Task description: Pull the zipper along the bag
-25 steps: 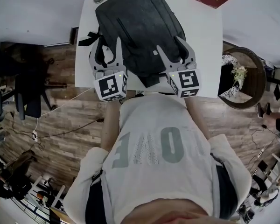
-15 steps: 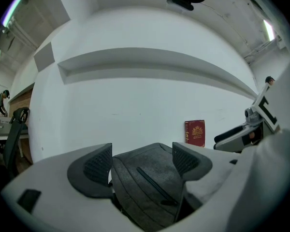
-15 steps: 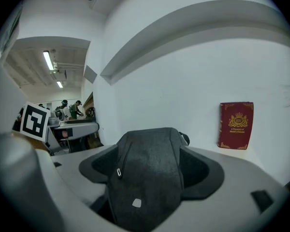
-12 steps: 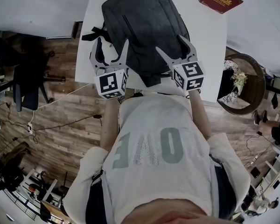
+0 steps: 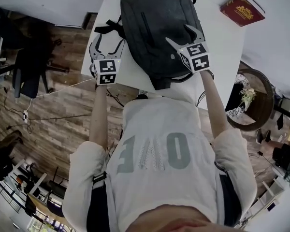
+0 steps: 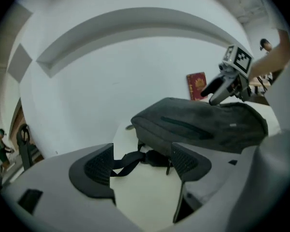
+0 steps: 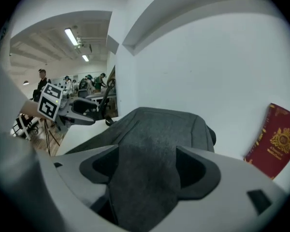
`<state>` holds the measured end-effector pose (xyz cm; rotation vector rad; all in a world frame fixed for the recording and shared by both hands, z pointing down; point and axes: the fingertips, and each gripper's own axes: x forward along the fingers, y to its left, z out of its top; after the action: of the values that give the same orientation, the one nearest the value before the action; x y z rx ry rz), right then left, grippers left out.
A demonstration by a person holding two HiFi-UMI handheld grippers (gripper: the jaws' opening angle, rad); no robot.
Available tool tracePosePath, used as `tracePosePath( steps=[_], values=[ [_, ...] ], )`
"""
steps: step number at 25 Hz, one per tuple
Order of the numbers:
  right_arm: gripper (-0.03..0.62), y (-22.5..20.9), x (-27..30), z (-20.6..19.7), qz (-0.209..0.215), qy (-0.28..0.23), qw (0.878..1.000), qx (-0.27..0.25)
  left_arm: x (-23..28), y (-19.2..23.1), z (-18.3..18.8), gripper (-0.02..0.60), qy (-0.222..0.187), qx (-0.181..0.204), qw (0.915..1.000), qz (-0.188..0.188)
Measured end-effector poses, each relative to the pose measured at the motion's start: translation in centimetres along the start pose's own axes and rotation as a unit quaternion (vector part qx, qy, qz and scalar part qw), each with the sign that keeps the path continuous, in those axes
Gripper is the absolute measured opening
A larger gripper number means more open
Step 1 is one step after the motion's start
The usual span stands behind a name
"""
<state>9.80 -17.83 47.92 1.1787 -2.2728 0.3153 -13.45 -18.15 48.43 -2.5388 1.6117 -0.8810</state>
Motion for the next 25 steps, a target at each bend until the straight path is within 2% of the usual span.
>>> tracePosePath(
  steps=[3, 6, 9, 13, 15, 19, 25],
  values=[
    [0.374, -0.2, 2.4, -1.9, 0.010, 0.051, 0.998, -0.040, 1.0, -0.8, -2.0, 0.359, 0.032, 0.056, 0.9973, -0.034],
    [0.374, -0.3, 3.9, -3.2, 0.014, 0.084, 0.994, -0.065, 2.0, -1.7, -3.6, 0.359, 0.056, 0.091, 0.9921, -0.066],
    [0.374, -0.4, 4.8, -3.9, 0.010, 0.097, 0.992, -0.081, 3.1, -2.6, -4.7, 0.359, 0.074, 0.112, 0.9867, -0.092],
    [0.374, -0.4, 5.3, -4.1, 0.004, 0.087, 0.992, -0.088, 4.3, -3.6, -5.8, 0.359, 0.092, 0.145, 0.9788, -0.112],
    [0.374, -0.3, 5.4, -4.0, 0.002, 0.078, 0.993, -0.090, 4.7, -3.5, -6.0, 0.359, 0.096, 0.147, 0.9782, -0.111],
    [0.374, 0.0, 5.2, -3.8, -0.002, 0.063, 0.994, -0.091, 4.6, -3.2, -6.3, 0.357, 0.099, 0.110, 0.9826, -0.112],
    [0.374, -0.2, 5.1, -3.9, -0.004, 0.062, 0.994, -0.092, 5.2, -3.5, -5.6, 0.357, 0.091, 0.104, 0.9839, -0.113]
  ],
)
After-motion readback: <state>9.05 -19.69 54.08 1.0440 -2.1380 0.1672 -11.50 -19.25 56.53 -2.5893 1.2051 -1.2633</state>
